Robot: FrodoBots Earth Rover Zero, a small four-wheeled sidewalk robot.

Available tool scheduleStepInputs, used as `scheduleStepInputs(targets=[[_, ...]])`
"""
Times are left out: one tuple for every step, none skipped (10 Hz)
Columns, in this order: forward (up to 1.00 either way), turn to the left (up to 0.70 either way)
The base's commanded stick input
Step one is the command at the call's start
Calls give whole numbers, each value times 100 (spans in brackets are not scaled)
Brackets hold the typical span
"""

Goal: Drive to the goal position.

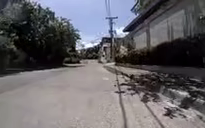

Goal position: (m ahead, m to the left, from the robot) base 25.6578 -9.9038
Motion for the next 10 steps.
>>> scheduleStepInputs(targets=[[100,4],[100,4],[100,4],[100,4],[100,4],[100,4],[100,4],[92,4],[77,3],[62,2]])
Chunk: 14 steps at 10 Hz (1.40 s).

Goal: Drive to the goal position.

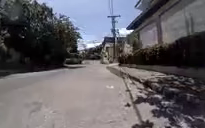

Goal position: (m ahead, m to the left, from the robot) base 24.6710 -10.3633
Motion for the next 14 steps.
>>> scheduleStepInputs(targets=[[47,2],[32,1],[18,1],[3,0],[0,0],[0,0],[0,0],[0,0],[0,0],[0,0],[0,0],[0,0],[0,0],[8,0]])
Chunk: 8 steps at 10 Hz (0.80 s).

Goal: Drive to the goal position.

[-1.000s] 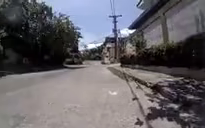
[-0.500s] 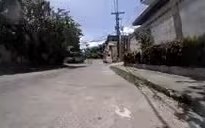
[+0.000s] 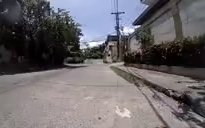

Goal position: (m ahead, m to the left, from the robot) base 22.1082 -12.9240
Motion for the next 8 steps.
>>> scheduleStepInputs(targets=[[16,1],[25,1],[33,1],[41,2],[49,2],[57,2],[65,3],[73,3]])
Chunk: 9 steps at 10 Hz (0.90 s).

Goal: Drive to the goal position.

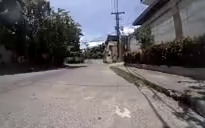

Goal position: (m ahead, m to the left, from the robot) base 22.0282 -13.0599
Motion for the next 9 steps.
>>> scheduleStepInputs(targets=[[82,3],[90,4],[98,4],[100,4],[100,4],[100,4],[100,4],[100,4],[100,4]])
